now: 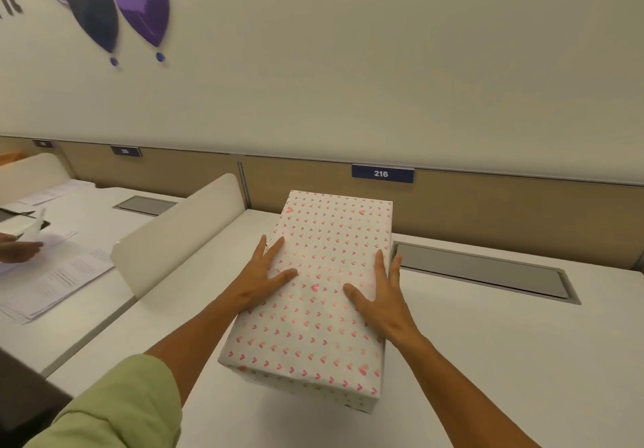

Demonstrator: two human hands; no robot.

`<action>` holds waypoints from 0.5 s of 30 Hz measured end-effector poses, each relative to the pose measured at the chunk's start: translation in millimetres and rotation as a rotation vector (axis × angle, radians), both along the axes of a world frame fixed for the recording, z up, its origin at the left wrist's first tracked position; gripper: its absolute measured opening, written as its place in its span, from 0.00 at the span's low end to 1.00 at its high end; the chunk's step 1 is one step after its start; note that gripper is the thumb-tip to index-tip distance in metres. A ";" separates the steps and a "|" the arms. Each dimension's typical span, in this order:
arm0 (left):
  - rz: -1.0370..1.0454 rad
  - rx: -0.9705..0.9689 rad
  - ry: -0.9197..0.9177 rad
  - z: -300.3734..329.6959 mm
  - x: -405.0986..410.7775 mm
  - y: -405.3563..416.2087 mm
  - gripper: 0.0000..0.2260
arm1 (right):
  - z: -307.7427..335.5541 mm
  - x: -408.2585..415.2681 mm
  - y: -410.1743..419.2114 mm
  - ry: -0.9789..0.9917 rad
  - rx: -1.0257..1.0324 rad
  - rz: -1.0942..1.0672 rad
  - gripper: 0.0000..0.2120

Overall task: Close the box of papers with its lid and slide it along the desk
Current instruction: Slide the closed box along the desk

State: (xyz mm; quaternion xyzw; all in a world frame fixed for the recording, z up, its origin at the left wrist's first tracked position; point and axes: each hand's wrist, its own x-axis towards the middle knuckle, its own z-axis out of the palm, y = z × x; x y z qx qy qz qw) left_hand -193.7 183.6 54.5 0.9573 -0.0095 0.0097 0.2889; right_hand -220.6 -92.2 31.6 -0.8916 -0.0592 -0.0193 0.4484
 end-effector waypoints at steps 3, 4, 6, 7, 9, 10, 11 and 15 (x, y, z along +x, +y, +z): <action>0.000 0.004 -0.016 0.2 8.5 19.5 0.39 | 1.6 11.7 19.0 -0.020 0.001 0.020 0.50; 0.002 0.001 -0.016 0.0 12.9 26.9 0.39 | 1.8 16.5 25.6 -0.022 0.001 0.022 0.50; 0.002 -0.008 -0.011 -0.9 22.9 41.0 0.39 | 2.0 26.9 38.3 -0.022 -0.003 0.026 0.50; 0.000 -0.011 -0.009 -1.2 28.7 48.7 0.40 | 2.0 33.2 45.6 -0.019 -0.003 0.026 0.50; -0.007 -0.019 -0.003 -0.5 42.8 65.5 0.41 | 1.7 47.1 62.8 -0.008 -0.005 0.018 0.50; -0.011 -0.021 0.000 0.3 49.3 72.4 0.41 | 1.8 52.8 70.2 -0.003 -0.007 0.013 0.50; -0.015 -0.020 0.006 1.8 57.5 81.7 0.41 | 1.9 60.0 80.2 0.003 -0.005 0.007 0.50; -0.040 -0.015 0.026 8.4 91.7 120.2 0.42 | 3.0 87.3 119.4 0.039 0.023 -0.013 0.51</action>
